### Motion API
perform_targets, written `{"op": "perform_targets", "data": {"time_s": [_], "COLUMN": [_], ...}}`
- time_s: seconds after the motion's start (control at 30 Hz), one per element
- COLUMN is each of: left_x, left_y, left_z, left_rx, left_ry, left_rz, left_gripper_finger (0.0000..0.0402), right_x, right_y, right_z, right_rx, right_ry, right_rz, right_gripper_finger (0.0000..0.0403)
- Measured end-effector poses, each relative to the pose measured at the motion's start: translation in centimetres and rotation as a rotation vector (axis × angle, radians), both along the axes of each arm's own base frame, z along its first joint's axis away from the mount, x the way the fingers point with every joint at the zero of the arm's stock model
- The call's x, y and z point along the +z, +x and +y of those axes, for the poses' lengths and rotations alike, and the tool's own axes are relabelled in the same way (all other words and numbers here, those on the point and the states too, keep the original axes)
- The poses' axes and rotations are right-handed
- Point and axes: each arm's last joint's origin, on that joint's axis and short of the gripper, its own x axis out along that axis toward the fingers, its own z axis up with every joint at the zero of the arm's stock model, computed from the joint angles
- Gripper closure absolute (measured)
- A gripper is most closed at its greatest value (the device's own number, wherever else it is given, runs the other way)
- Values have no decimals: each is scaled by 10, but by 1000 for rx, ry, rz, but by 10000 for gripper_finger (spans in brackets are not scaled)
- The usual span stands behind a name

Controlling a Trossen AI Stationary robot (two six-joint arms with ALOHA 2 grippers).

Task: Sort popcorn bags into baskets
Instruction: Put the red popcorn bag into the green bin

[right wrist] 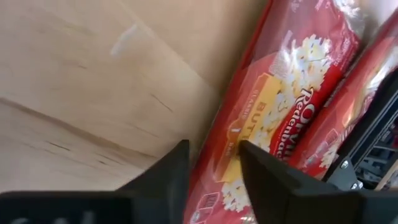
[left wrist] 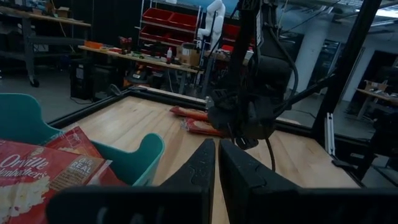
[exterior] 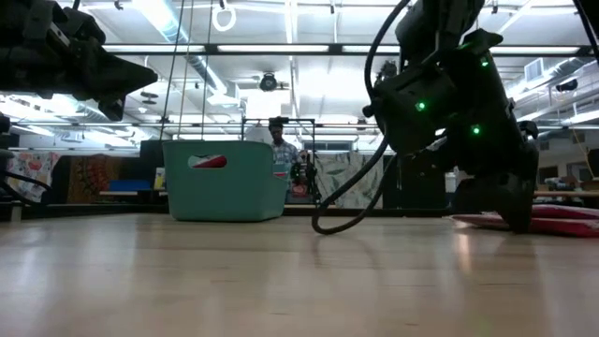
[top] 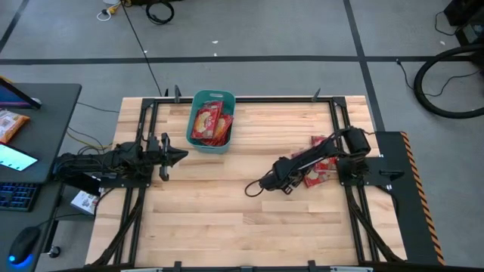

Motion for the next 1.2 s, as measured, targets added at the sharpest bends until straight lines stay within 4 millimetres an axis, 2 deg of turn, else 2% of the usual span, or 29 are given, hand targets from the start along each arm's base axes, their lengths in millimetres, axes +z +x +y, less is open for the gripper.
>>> {"op": "perform_targets", "data": {"time_s": [0.2,0.27,0.47,0.7,0.93,1.2], "left_x": [0,0,0,0,0,0], "left_y": [0,0,0,0,0,0], "left_z": [0,0,0,0,0,0], "left_rx": [0,0,0,0,0,0], "left_ry": [0,0,1,1,0,1], "left_rz": [0,0,-1,-1,-1,-1], "left_gripper_finger": [377,377,377,377,377,377], "right_x": [1,5,29,78,117,130], "right_y": [5,9,39,78,104,140], "right_z": [0,0,2,-4,-28,-67], "right_rx": [68,107,277,506,780,1066], "right_ry": [18,8,-26,-276,-526,-597], "right_rz": [7,8,-107,-245,-161,-74], "right_gripper_finger": [374,393,397,399,400,401]}}
